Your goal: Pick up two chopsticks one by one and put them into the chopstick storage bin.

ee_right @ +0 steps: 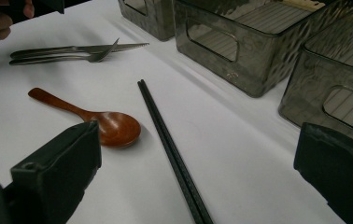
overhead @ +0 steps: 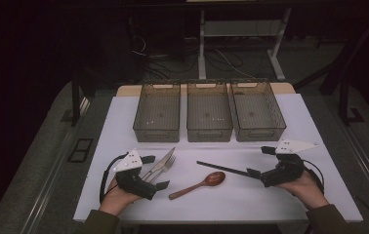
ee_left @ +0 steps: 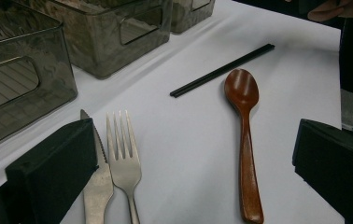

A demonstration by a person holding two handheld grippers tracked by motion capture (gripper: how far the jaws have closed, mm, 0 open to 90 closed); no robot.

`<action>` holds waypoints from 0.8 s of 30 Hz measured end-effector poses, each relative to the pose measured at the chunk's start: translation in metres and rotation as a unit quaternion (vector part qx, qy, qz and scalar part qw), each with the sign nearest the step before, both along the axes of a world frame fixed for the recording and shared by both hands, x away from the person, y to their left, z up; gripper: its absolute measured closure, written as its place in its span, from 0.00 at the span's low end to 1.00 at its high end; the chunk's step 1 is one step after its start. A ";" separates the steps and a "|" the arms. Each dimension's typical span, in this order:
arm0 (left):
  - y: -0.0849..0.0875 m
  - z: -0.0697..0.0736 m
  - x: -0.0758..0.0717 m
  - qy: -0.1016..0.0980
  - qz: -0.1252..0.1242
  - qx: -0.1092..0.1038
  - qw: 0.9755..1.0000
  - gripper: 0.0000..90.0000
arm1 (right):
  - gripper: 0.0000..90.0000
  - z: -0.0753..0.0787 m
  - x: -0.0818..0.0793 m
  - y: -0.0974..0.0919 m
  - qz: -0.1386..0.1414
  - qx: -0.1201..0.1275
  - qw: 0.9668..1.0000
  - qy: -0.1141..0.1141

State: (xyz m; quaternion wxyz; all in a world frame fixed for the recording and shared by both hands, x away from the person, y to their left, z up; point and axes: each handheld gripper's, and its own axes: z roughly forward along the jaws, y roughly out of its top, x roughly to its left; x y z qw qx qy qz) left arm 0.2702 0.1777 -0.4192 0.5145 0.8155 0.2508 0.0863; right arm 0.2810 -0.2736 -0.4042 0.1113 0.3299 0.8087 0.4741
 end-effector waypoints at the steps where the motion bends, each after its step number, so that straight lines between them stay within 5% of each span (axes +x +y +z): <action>1: 0.000 0.000 0.000 0.000 0.000 0.000 1.000 0.00 | 0.00 0.000 0.001 0.000 0.003 -0.002 1.000 -0.001; 24: -0.001 -0.001 0.000 0.002 0.000 -0.002 1.000 0.00 | 0.07 0.001 0.024 0.006 0.020 -0.025 0.999 0.009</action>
